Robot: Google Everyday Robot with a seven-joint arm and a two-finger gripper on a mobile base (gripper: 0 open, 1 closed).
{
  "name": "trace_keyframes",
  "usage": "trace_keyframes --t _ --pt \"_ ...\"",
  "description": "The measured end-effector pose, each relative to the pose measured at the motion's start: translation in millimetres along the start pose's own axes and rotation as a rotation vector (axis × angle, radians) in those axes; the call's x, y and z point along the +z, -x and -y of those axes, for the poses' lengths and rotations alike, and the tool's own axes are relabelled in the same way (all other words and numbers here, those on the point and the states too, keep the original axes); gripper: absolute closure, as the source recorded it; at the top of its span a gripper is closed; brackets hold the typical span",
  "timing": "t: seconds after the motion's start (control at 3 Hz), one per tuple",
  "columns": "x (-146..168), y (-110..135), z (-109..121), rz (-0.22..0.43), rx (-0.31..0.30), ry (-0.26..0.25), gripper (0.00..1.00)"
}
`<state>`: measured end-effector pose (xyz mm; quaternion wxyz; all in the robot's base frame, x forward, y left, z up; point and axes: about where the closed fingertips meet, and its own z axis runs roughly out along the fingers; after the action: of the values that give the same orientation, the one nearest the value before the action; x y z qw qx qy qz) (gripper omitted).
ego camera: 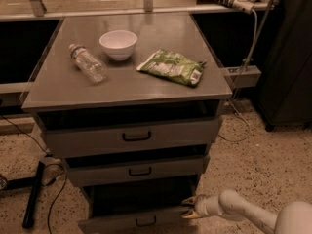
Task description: Open bottom drawer
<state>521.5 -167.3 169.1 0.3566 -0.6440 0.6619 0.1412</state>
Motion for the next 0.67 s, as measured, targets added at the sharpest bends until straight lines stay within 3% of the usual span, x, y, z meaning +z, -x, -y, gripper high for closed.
trace_keyframes --t 0.67 --pt "-6.9 -1.5 -15.2 0.000 0.010 -0.003 1.00"
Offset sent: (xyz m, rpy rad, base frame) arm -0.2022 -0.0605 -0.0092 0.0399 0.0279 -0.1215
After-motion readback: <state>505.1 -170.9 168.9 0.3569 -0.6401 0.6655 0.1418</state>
